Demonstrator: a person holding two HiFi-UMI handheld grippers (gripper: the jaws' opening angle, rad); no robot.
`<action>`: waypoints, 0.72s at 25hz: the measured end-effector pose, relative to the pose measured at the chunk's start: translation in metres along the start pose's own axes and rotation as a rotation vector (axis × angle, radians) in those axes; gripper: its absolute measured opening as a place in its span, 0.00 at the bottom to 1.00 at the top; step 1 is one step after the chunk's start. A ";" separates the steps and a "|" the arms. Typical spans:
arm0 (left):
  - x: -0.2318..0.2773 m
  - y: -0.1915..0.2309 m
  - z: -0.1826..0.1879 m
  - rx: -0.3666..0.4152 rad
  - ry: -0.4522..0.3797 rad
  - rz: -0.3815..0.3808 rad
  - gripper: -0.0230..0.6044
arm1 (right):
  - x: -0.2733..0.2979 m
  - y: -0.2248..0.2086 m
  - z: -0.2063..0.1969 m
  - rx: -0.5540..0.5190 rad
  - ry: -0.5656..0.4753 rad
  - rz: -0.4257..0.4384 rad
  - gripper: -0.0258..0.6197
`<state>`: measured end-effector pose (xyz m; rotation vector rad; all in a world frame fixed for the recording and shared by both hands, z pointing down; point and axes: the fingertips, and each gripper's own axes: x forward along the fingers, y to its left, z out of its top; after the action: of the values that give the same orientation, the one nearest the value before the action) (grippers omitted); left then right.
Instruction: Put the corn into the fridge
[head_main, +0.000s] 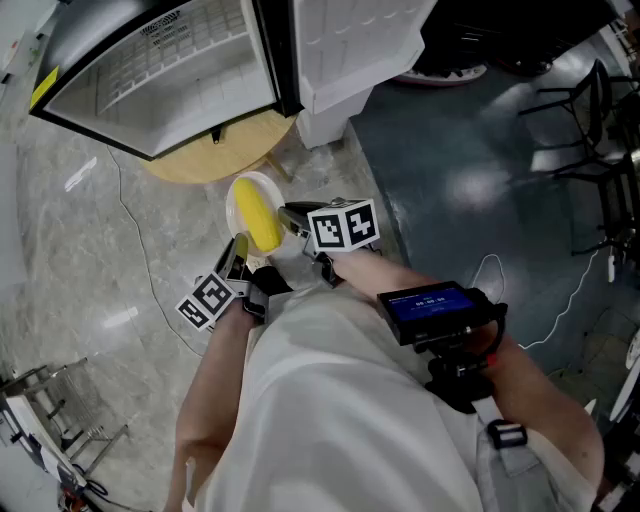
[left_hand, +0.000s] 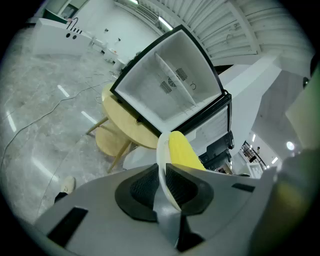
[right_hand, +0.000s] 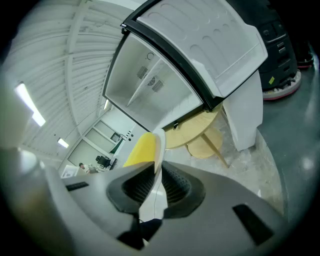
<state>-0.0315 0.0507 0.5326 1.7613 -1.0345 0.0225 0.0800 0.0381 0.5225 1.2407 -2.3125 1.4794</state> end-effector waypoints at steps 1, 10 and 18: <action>-0.006 -0.007 -0.015 -0.008 -0.010 0.009 0.11 | -0.013 -0.001 -0.008 -0.009 0.010 0.005 0.12; -0.046 -0.051 -0.108 -0.065 -0.035 0.035 0.11 | -0.102 -0.006 -0.067 -0.026 0.065 0.015 0.12; -0.061 -0.060 -0.148 -0.074 -0.019 0.061 0.11 | -0.129 -0.015 -0.100 0.045 0.097 0.025 0.12</action>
<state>0.0338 0.2081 0.5257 1.6662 -1.0891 0.0056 0.1438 0.1890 0.5193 1.1283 -2.2529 1.5719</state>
